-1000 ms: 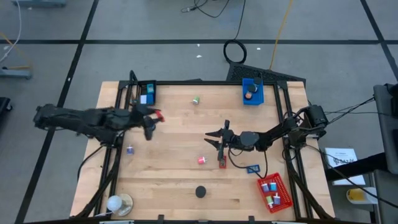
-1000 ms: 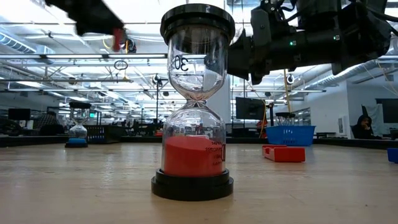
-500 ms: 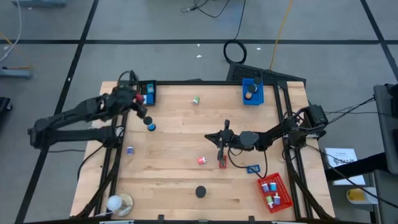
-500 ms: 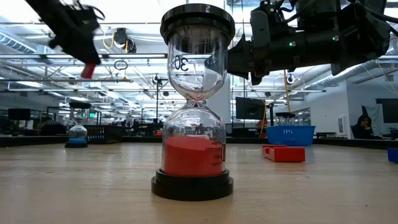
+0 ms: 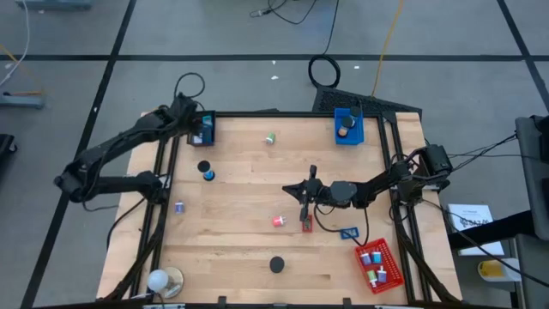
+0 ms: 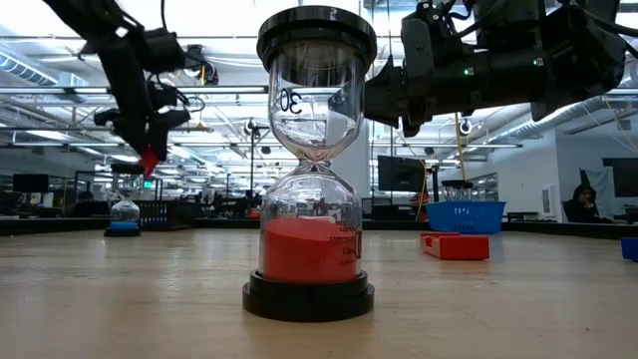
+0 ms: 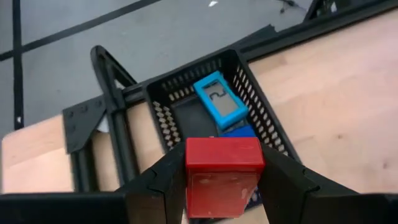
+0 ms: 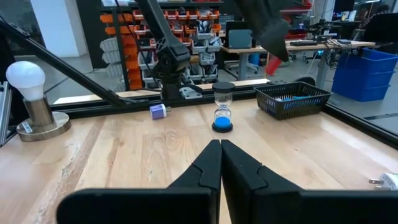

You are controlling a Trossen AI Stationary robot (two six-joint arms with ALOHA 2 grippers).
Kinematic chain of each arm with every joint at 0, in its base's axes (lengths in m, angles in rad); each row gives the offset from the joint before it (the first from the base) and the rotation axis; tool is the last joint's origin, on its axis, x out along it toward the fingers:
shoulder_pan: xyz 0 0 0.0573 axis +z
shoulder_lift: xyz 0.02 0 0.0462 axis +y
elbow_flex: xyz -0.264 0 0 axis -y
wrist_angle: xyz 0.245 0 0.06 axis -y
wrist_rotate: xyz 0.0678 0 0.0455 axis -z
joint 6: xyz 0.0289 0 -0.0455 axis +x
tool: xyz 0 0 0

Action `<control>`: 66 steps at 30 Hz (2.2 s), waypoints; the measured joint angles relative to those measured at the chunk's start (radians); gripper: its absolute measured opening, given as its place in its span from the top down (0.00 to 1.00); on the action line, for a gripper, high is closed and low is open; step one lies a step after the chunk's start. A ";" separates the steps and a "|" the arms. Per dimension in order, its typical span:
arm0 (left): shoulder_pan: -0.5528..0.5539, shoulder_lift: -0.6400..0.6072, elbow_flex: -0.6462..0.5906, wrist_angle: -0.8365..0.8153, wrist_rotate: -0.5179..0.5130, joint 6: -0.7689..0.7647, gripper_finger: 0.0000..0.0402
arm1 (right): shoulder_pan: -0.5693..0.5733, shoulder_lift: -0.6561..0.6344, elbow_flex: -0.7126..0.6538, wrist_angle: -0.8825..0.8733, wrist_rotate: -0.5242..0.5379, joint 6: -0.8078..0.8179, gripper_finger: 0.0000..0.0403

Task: Pick & Place Office items
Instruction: Put the top red digital timer into the black basket, then put the pink charger adapter into the red basket

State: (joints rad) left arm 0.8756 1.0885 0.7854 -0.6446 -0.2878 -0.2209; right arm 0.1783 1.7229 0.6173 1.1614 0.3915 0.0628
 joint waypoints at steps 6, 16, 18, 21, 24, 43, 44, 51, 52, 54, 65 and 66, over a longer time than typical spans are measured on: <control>0.032 0.047 -0.122 0.202 0.029 -0.059 0.60 | 0.000 0.000 0.000 0.000 -0.001 0.000 0.99; 0.079 0.079 -0.221 0.363 0.030 -0.096 0.60 | 0.000 0.000 0.000 0.000 -0.001 0.000 1.00; 0.079 0.079 -0.221 0.361 0.032 -0.096 0.60 | 0.000 0.000 0.000 0.000 -0.001 0.000 1.00; 0.079 0.079 -0.221 0.340 0.035 -0.123 0.55 | 0.000 0.000 0.000 0.000 -0.001 0.000 0.99; 0.079 0.079 -0.221 0.340 0.034 -0.130 0.43 | 0.000 0.000 0.000 0.000 -0.001 -0.002 1.00; -0.333 -0.170 -0.221 0.339 0.037 -0.171 0.80 | -0.039 0.000 0.000 0.054 0.000 -0.207 1.00; -0.385 -0.176 -0.221 0.358 0.024 -0.163 0.83 | -0.046 0.000 0.000 0.054 0.000 -0.209 1.00; -0.669 -0.172 -0.221 0.532 0.030 -0.115 0.99 | -0.091 0.000 0.000 0.062 -0.001 -0.260 1.00; -0.693 -0.162 -0.221 0.560 0.033 -0.135 0.99 | -0.095 0.000 0.000 0.064 -0.001 -0.265 1.00; -0.729 -0.145 -0.221 0.596 0.034 -0.170 0.96 | -0.101 0.000 0.000 0.069 -0.002 -0.269 1.00; -1.003 -0.061 -0.378 1.042 -0.145 0.036 0.97 | -0.100 0.000 0.000 0.084 -0.004 -0.318 1.00; -1.012 -0.046 -0.395 1.079 -0.132 0.024 0.95 | -0.100 0.000 0.000 0.088 -0.004 -0.313 1.00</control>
State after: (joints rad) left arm -0.1359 1.0425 0.3901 0.4345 -0.4202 -0.1967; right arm 0.0780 1.7229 0.6174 1.2491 0.3878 -0.2505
